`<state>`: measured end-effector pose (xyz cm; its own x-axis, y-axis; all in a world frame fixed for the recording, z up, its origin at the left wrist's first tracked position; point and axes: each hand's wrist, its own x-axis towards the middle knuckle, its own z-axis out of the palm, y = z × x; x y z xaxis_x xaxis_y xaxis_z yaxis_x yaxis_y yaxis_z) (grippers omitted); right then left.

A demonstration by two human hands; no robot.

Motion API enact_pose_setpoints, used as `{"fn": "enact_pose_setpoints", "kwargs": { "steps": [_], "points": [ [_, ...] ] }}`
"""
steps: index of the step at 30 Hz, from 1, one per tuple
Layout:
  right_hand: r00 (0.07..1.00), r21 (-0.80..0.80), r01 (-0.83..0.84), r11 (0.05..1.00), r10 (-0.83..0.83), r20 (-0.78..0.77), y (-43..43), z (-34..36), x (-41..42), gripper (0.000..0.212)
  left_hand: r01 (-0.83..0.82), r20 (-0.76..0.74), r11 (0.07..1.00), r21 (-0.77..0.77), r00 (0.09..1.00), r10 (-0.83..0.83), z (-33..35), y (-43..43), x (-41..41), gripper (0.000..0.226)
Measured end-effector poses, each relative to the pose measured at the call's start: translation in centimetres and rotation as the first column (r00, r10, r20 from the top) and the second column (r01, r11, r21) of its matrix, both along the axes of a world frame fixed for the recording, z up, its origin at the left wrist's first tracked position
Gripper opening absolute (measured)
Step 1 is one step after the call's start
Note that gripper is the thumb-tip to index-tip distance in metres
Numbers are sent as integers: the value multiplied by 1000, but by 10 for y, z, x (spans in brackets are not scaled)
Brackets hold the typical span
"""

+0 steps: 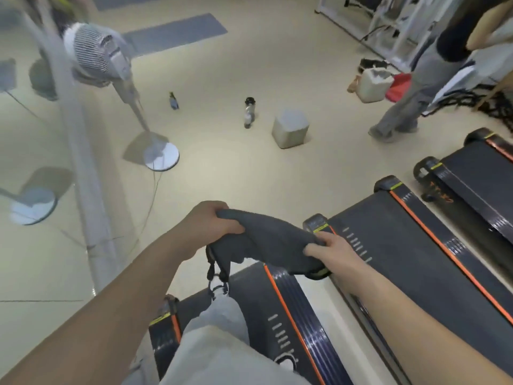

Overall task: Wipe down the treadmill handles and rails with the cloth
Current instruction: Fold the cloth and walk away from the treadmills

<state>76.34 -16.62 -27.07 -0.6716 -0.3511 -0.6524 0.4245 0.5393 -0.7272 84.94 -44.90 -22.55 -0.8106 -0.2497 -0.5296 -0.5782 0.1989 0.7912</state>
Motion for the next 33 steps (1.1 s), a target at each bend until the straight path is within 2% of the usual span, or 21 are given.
{"fn": "enact_pose_setpoints", "kwargs": {
  "steps": [2, 5, 8, 11, 14, 18, 21, 23, 25, 30, 33],
  "points": [
    [999, -30, 53, 998, -53, 2, -42, 1, -30, 44, -25, 30, 999, 49, 999, 24, -1, -38, -11, 19],
    [982, -89, 184, 979, -180, 57, -108, 3, -75, 33, -32, 78, 995, 98, 997, 24, 0, -96, -36, 35],
    [942, -103, 307, 946, -287, 174, -162, 5, -115, 30, -106, 53, 989, 104, 994, 101, -2, -151, -69, 25],
    [895, -139, 400, 906, -353, 273, -202, 8, -148, 35, -225, 34, 965, 132, 974, 223, -4, -198, -101, 28],
    [884, -141, 405, 903, -347, 313, -234, 9, -177, 37, -329, 51, 933, 142, 944, 325, -5, -231, -131, 26],
    [898, -153, 373, 915, -314, 309, -276, -1, -226, 39, -343, 43, 926, 155, 939, 340, -6, -264, -181, 33],
    [859, -216, 474, 854, -394, 327, -307, -18, -271, 25, -352, -23, 915, 197, 931, 363, -20, -286, -224, 27],
    [826, -276, 532, 801, -419, 377, -328, -35, -306, 23, -348, -82, 910, 225, 924, 373, -39, -299, -259, 24],
    [817, -302, 544, 783, -413, 402, -344, -61, -346, 30, -354, -124, 901, 251, 911, 392, -71, -314, -304, 21],
    [833, -249, 473, 845, -338, 438, -362, -163, -469, 55, -302, -142, 924, 236, 930, 340, -192, -334, -464, 14],
    [860, -287, 388, 876, -232, 456, -368, -204, -548, 44, -288, -90, 902, 323, 939, 332, -242, -340, -564, 16]
  ]
}}
